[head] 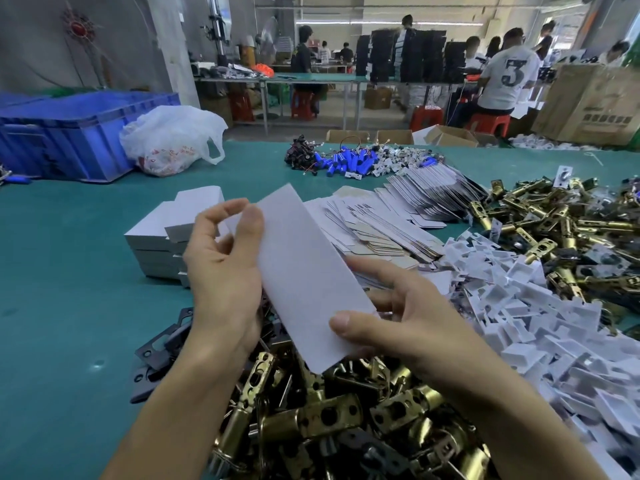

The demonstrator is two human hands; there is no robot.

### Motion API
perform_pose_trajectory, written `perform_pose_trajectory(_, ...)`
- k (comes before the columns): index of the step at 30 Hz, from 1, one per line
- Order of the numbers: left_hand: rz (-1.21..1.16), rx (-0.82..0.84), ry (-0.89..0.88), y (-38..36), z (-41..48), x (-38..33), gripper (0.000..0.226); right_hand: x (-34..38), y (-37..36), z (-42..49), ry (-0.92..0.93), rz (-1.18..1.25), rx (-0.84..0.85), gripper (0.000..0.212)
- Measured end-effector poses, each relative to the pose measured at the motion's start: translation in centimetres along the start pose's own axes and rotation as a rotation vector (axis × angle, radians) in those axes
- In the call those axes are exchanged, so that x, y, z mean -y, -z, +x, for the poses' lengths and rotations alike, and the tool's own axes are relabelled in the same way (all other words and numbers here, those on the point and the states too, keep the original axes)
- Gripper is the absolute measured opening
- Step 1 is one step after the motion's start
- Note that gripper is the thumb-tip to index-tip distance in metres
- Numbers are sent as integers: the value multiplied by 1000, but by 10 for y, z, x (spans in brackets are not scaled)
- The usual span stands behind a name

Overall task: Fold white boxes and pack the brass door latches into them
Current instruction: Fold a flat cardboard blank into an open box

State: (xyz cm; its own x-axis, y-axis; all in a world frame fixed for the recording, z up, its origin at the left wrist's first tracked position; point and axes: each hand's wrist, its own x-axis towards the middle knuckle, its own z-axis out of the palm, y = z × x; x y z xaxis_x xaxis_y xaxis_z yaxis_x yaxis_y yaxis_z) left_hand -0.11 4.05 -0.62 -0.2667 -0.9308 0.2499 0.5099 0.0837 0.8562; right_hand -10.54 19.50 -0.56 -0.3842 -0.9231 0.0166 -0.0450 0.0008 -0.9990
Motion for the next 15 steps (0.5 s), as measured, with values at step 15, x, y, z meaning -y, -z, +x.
perform_pose_trajectory(15, 108, 403, 269, -8, -16, -4, 60, -9, 15, 9, 35, 238, -79, 34)
